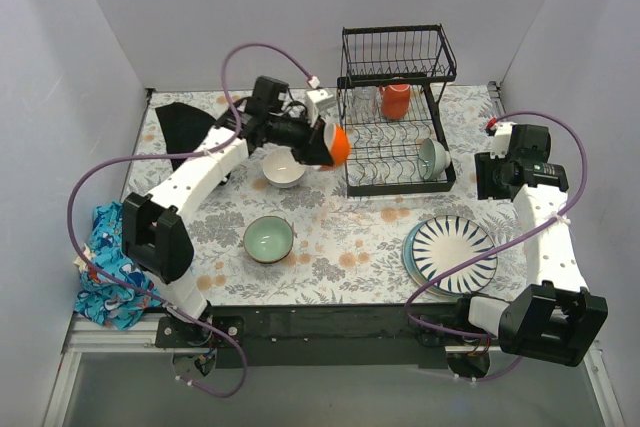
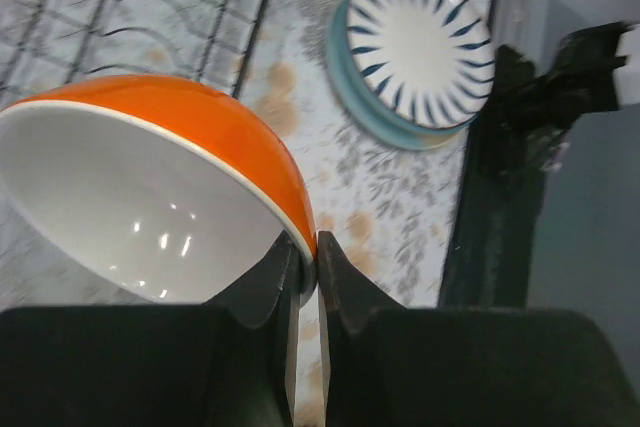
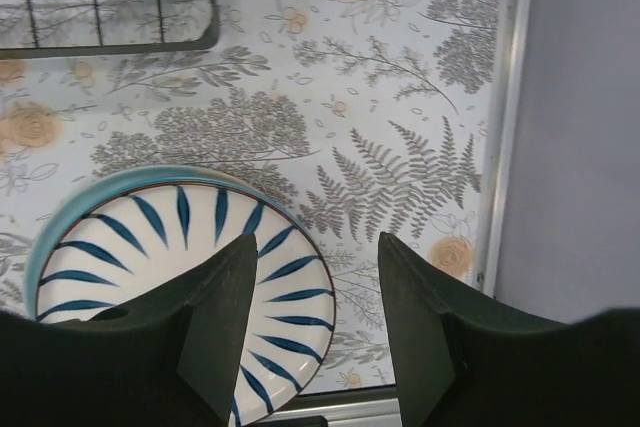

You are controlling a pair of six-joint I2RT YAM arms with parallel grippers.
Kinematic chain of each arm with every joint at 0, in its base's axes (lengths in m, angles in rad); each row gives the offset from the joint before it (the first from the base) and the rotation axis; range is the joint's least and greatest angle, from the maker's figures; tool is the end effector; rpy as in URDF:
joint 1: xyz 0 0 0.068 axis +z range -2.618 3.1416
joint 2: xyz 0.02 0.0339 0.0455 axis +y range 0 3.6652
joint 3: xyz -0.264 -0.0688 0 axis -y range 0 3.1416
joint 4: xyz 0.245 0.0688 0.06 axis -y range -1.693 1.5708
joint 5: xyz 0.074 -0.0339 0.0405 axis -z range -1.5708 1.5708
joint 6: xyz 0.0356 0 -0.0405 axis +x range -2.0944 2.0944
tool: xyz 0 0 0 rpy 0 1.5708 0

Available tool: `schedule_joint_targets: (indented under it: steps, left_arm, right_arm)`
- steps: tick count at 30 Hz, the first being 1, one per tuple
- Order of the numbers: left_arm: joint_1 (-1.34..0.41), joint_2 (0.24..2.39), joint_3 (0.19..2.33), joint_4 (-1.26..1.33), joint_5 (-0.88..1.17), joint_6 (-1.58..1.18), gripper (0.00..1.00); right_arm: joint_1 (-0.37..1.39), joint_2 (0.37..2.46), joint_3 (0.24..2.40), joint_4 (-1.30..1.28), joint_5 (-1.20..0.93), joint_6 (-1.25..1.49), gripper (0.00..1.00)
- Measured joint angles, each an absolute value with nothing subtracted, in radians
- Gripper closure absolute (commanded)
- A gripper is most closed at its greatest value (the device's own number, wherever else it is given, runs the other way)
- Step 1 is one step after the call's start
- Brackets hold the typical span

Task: Load the mixed dishes into the dish rack

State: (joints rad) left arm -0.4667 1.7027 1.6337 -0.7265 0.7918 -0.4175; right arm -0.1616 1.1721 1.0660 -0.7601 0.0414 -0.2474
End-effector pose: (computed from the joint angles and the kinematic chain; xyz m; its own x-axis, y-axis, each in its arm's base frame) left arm 0.3213 -0.1903 0.3475 -0.8916 0.1302 -0.4337 0.4369 0.4990 -0.7484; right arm 0.2351 -0.0398 0.3070 -0.7749 -0.1216 -0.6203 -0.0026 0.9819 -0.1892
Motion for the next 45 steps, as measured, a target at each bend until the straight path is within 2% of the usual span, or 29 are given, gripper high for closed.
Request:
schedule_joint_targets:
  steps: [3, 5, 11, 15, 24, 33, 45]
  left_arm:
    - [-0.544, 1.711, 1.496, -0.442, 0.884, -0.621, 1.00]
    - [-0.575, 1.736, 1.449, -0.233, 0.923, -0.774, 1.00]
    - [-0.604, 1.911, 1.461, 0.270, 0.939, -1.159, 1.00]
    - [-0.614, 2.090, 1.525, 0.501, 0.912, -1.378, 1.00]
    - [-0.648, 2.348, 1.639, 0.739, 0.811, -1.658, 1.00]
    - [-0.683, 2.442, 1.750, 0.860, 0.714, -1.776, 1.00]
    - [-0.698, 2.580, 1.811, 0.992, 0.717, -1.890, 1.00]
  right_arm:
    - [-0.162, 1.171, 1.074, -0.761, 0.127, -0.248, 0.34]
    - [-0.164, 1.169, 1.078, -0.761, 0.186, -0.249, 0.34]
    - [-0.171, 1.160, 1.079, -0.768, 0.290, -0.265, 0.34]
    - [-0.175, 1.160, 1.079, -0.776, 0.319, -0.274, 0.34]
    - [-0.190, 1.181, 1.109, -0.815, 0.339, -0.303, 0.35]
    - [-0.222, 1.188, 1.111, -0.833, 0.338, -0.322, 0.35]
    - [-0.250, 1.241, 1.158, -0.864, 0.334, -0.350, 0.36]
